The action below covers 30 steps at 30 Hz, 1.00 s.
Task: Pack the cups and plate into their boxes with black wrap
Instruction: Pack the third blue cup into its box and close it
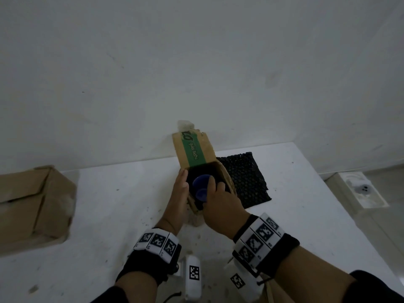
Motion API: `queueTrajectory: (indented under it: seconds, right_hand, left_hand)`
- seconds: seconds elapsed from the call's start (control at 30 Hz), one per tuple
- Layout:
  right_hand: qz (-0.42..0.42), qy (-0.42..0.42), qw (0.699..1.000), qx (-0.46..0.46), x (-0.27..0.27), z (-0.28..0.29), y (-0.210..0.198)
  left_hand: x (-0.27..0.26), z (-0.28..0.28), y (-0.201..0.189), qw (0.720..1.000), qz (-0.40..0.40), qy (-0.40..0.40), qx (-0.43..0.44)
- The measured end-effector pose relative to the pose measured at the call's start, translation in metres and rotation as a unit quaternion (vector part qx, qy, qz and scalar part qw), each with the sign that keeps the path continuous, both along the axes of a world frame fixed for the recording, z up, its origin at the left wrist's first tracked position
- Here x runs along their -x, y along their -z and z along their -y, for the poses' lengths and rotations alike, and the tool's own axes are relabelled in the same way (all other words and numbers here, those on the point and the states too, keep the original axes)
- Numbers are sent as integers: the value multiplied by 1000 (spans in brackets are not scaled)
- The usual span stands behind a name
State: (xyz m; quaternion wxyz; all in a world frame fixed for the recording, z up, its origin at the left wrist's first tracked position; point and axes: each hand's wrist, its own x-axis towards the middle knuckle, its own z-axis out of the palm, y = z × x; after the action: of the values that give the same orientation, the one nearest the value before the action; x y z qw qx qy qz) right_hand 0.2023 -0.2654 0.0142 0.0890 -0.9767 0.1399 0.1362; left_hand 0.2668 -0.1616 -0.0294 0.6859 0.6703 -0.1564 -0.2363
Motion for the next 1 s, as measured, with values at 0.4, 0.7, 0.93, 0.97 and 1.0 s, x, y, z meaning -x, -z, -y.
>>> queueTrajectory:
  seconds: [0.4, 0.7, 0.93, 0.97, 1.0]
  right_hand:
    - [-97, 62, 988, -99, -26, 18, -16]
    - [-70, -3, 989, -129, -20, 19, -27]
    - [14, 11, 980, -196, -12, 66, -61]
    - [38, 31, 977, -205, -11, 78, -66]
    - [57, 54, 974, -214, -10, 91, -71]
  left_hand:
    - [-2, 11, -13, 999, -27, -35, -7]
    - [-8, 7, -2, 999, 7, -30, -21]
    - [-3, 14, -15, 938, 137, -82, -306]
    - [2, 21, -23, 926, 180, -107, -315]
    - [8, 29, -34, 922, 222, -125, -290]
